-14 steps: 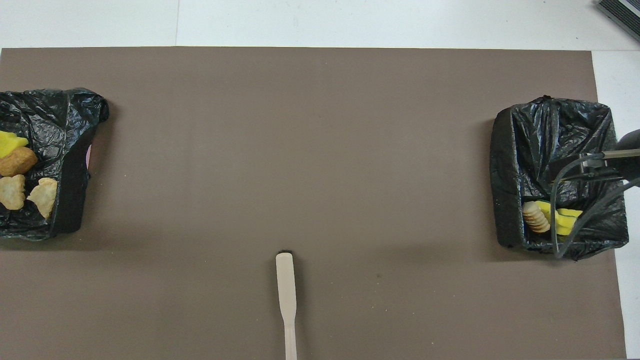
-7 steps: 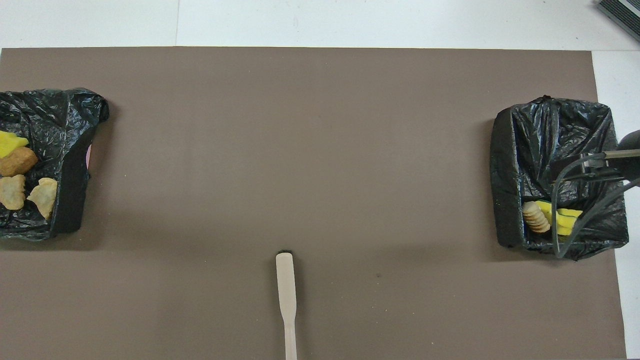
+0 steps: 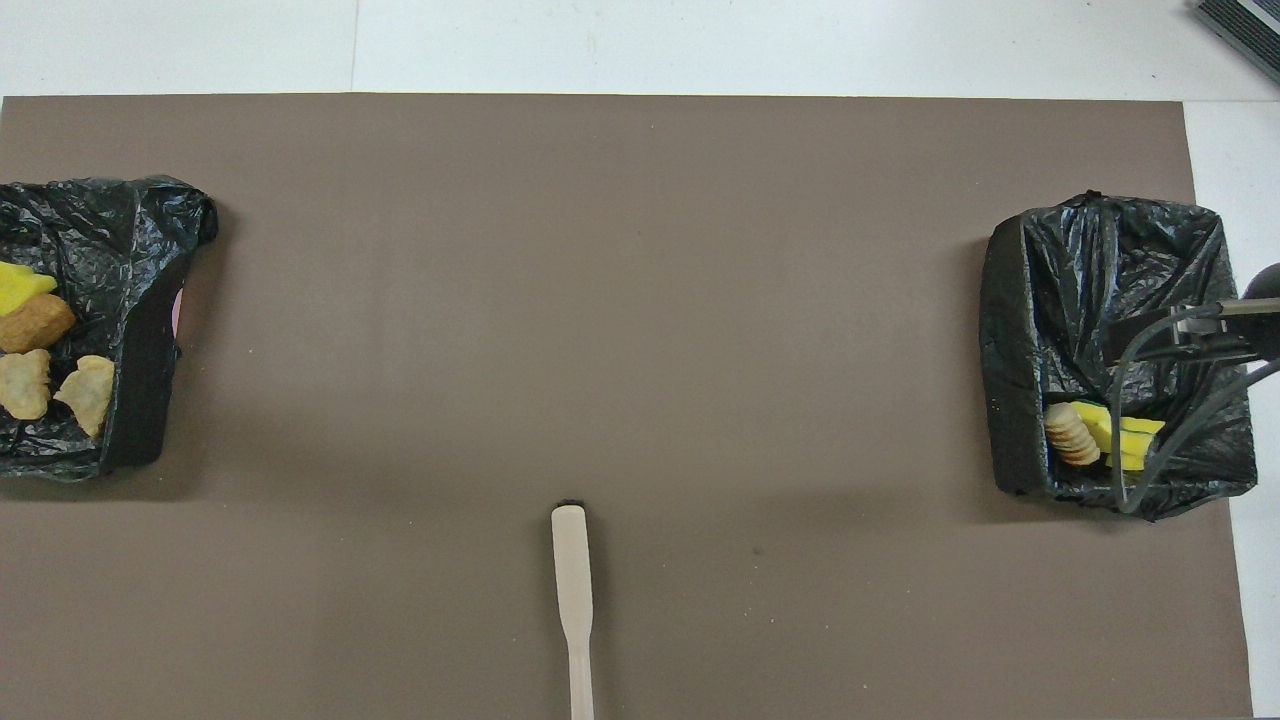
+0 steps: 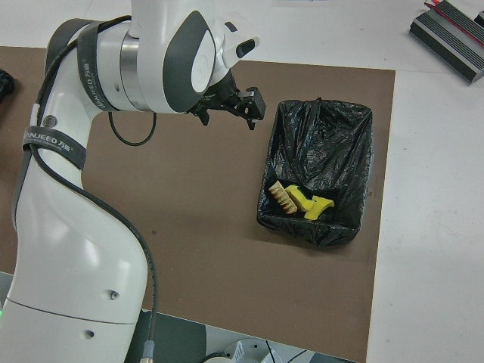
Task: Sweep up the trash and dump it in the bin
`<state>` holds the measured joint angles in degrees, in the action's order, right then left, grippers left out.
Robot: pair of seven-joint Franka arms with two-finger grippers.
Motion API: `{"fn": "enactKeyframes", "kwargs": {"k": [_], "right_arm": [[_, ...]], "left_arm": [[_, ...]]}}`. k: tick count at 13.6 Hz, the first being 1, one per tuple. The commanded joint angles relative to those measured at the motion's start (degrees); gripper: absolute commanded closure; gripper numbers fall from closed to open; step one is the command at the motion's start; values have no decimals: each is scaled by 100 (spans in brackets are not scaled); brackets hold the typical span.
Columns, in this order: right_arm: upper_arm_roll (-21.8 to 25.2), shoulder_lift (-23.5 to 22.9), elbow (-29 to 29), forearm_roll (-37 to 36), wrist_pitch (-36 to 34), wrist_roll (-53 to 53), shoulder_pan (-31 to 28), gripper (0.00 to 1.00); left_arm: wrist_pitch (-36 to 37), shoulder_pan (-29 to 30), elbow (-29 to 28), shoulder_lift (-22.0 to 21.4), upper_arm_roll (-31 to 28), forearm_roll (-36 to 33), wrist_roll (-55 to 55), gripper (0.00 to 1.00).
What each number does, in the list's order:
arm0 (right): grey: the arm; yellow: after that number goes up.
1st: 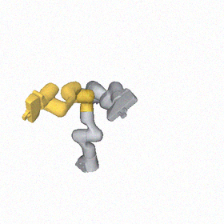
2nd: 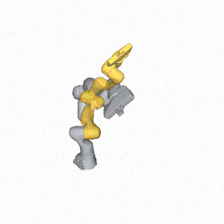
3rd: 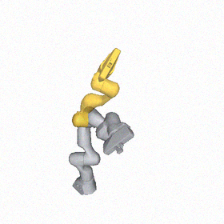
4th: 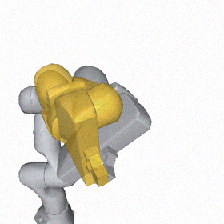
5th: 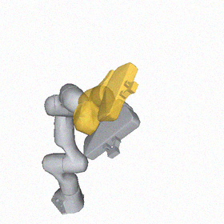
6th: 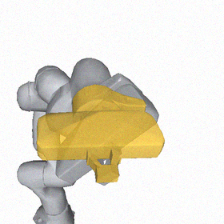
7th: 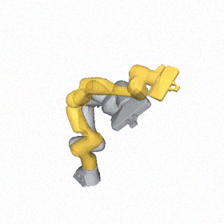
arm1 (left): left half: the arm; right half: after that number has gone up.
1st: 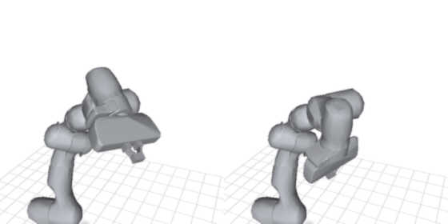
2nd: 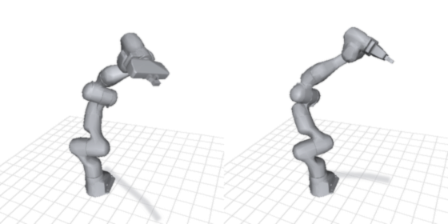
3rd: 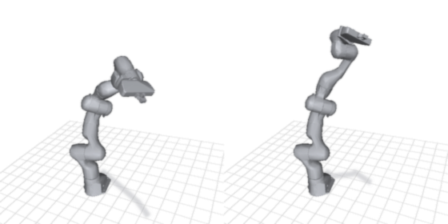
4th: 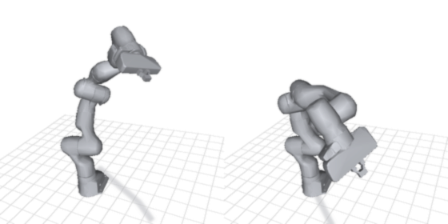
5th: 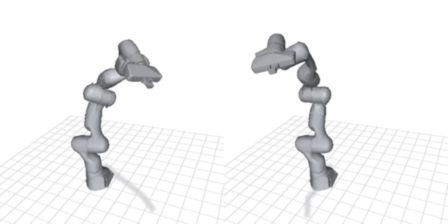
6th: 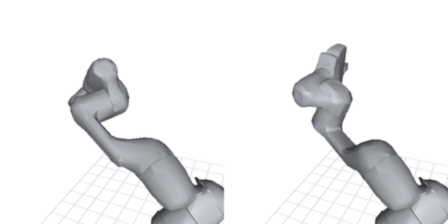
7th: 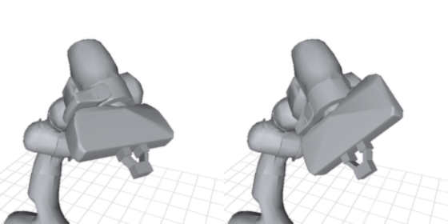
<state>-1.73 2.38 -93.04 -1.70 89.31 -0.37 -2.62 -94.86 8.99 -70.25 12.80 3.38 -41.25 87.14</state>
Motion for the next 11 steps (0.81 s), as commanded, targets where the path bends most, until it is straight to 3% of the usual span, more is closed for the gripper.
{"fn": "enactKeyframes", "kwargs": {"k": [1, 8, 11], "right_arm": [[-20, 87, -65, 91, -89, -7, -54, 0], [-12, 87, -65, 91, -89, -7, -63, 0], [-11, 87, -65, 91, -89, -7, -63, 0]], "left_arm": [[222, -108, -331, -260, -31, 599, -92, 100], [459, -239, -322, -269, 57, 1970, -372, 100], [670, -379, -480, -400, 127, 2796, -1072, 100]]}}
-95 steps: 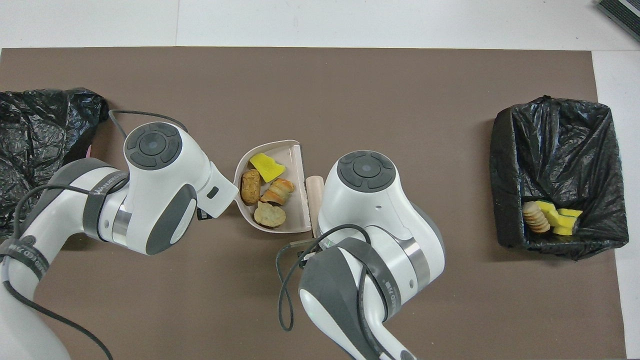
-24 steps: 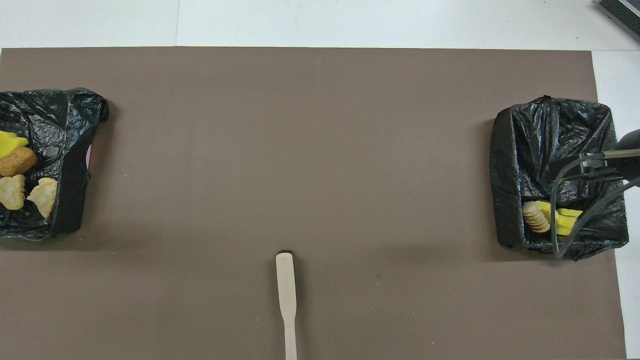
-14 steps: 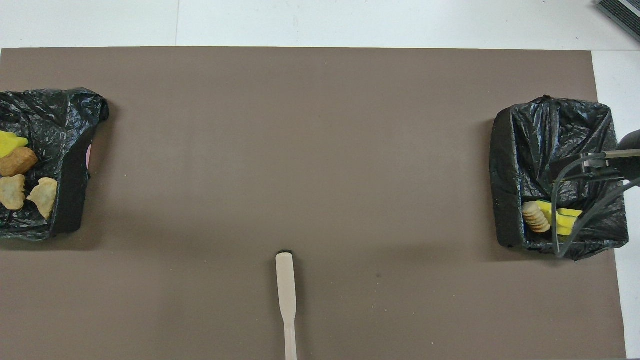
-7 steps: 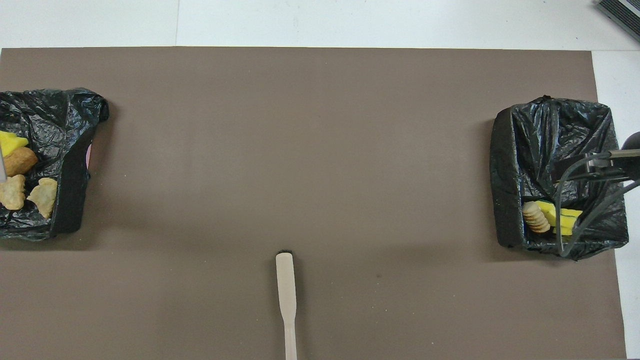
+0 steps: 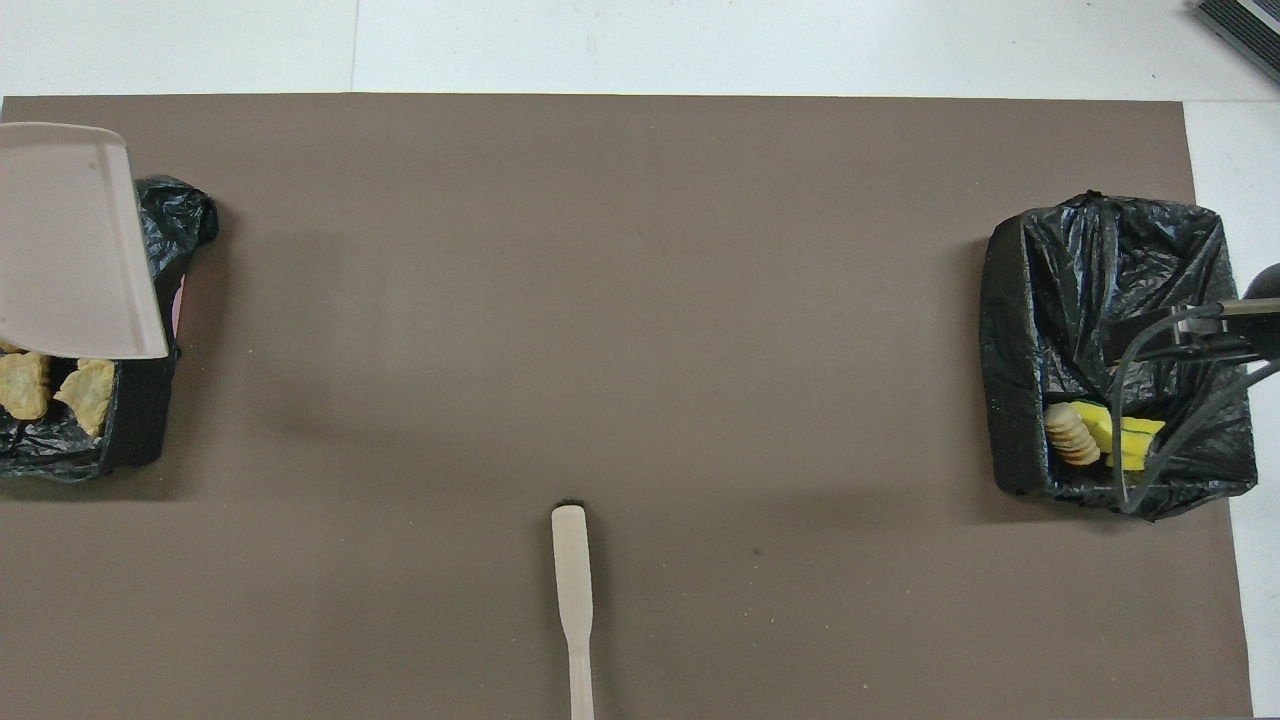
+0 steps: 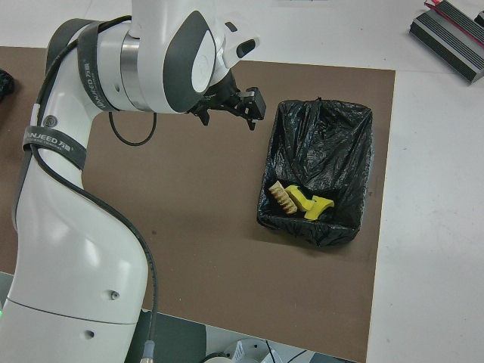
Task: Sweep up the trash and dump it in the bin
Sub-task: 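Lift the emptied dustpan out of the bin with the left gripper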
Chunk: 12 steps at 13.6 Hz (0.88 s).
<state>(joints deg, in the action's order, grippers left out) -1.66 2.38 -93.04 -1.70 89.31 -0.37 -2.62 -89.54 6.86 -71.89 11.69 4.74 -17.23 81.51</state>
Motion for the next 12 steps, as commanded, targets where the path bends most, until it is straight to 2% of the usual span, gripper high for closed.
{"fn": "enactKeyframes", "kwargs": {"k": [1, 4, 9, 12], "right_arm": [[-19, 87, -65, 91, -89, -7, -63, 0], [-28, 87, -65, 91, -89, -7, -45, 0], [-28, 87, -65, 91, -89, -7, -45, 0], [-28, 87, -65, 91, -89, -7, -45, 0]], "left_arm": [[139, -420, -465, -368, 18, 439, -949, 100], [77, -905, -958, -597, 19, 641, -2320, 100], [-80, -1555, -1064, -528, 18, 1238, -4877, 100], [-361, -1942, -1318, -510, 27, 1353, -6056, 100]]}}
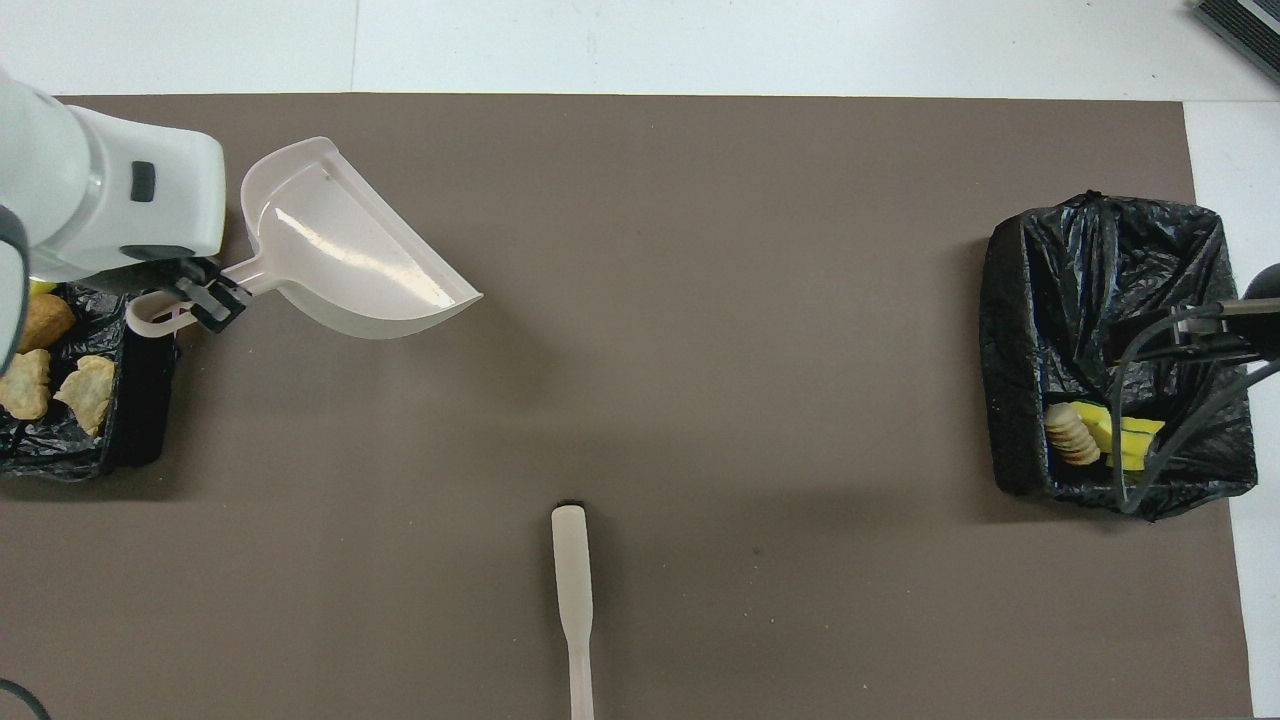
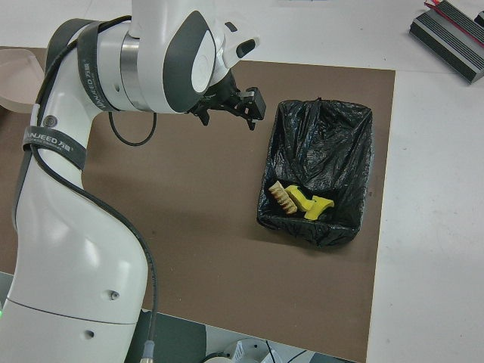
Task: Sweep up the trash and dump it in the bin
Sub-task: 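Lift the emptied dustpan out of the bin with the left gripper, then lower the dustpan onto the mat center with the left gripper and release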
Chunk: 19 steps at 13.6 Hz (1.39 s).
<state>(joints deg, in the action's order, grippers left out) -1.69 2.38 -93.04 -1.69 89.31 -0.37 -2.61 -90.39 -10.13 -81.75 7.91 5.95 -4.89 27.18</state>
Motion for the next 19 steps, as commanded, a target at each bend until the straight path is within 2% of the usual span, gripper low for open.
{"fn": "enactKeyframes", "kwargs": {"k": [1, 6, 9, 13, 19], "right_arm": [[-24, 87, -65, 90, -89, -7, -46, 0], [-24, 87, -65, 90, -89, -7, -46, 0], [-24, 87, -56, 90, -89, -7, -46, 0], [-24, 87, -65, 90, -89, -7, -46, 0], [-24, 87, -56, 90, -89, -7, -46, 0]], "left_arm": [[-442, -331, -463, -132, -103, 259, -1053, 100], [-1277, -692, -1026, -44, -103, 497, -2865, 100], [-1752, -701, -1290, 78, -94, 506, -3410, 100], [-2639, -1113, -1651, 421, -103, 506, -4149, 100], [-3212, -1351, -1931, 668, -94, 515, -4712, 100]]}}
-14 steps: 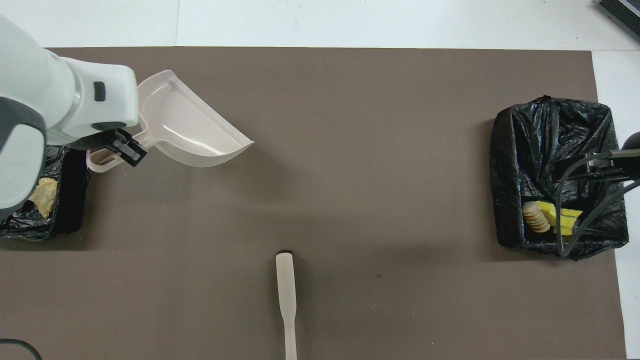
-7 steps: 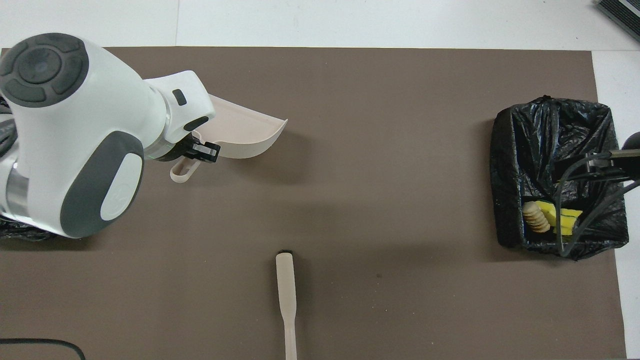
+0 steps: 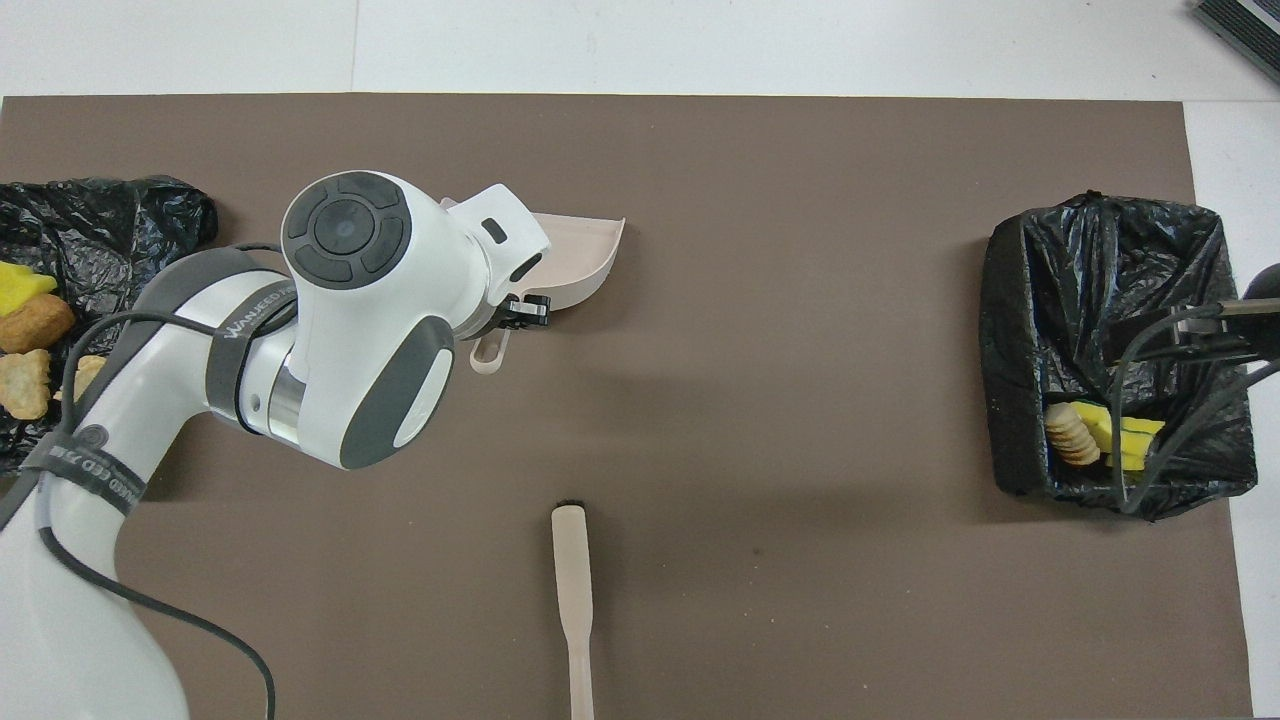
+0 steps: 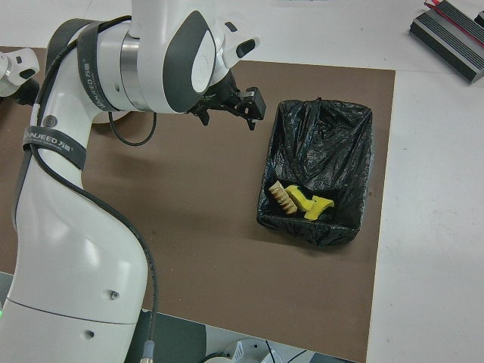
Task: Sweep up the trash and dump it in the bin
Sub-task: 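Lower the dustpan onto the mat center with the left gripper and release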
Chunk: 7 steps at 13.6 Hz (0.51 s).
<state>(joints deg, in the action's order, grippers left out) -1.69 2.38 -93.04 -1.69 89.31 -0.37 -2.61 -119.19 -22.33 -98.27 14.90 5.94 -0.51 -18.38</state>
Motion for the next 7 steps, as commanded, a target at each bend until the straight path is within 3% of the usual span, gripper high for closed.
{"fn": "enactKeyframes", "kwargs": {"k": [1, 7], "right_arm": [[-24, 87, -65, 90, -89, -7, -46, 0], [-24, 87, -65, 90, -89, -7, -46, 0]], "left_arm": [[-368, -218, -342, -31, -93, 69, -227, 100], [-579, -430, -711, -39, -93, 86, -605, 100]]}}
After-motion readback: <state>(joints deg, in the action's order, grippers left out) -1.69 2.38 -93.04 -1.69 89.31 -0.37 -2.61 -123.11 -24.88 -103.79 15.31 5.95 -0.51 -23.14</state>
